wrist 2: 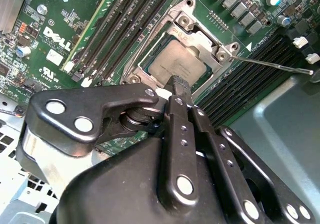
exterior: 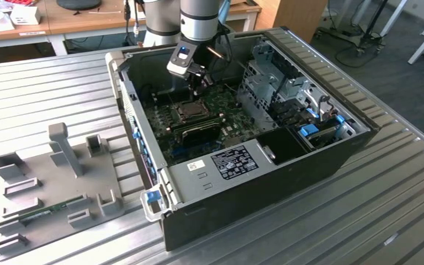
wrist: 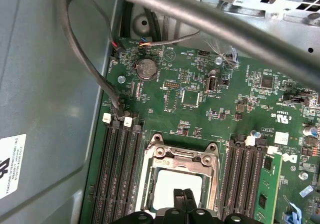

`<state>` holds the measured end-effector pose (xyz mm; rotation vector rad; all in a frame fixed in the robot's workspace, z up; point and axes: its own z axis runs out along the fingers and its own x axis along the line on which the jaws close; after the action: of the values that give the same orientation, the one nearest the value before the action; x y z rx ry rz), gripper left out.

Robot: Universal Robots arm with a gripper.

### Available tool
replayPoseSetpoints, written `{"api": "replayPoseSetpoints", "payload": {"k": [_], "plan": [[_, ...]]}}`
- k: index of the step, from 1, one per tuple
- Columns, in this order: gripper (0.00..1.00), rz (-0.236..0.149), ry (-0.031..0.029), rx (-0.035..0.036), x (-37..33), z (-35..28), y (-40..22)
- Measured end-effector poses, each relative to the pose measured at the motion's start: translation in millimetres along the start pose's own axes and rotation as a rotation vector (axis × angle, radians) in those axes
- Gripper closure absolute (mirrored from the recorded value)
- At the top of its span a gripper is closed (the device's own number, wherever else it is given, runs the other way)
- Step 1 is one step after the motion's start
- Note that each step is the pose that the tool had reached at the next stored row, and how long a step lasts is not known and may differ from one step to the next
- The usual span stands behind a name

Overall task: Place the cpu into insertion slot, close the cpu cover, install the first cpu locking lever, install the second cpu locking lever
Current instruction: 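Close the cpu cover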

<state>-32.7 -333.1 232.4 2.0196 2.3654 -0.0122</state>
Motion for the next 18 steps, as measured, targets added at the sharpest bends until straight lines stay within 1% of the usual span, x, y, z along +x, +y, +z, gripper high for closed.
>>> {"api": "replayPoseSetpoints", "payload": {"k": [6, 11, 18], "plan": [[0.9, -0.001, 0.0, -0.0001, 0.0, 0.0, 0.0], [0.9, -0.034, 0.0005, -0.001, 0.0, 0.0, 0.0], [0.9, -0.034, 0.0005, -0.001, 0.0, 0.0, 0.0]]}}
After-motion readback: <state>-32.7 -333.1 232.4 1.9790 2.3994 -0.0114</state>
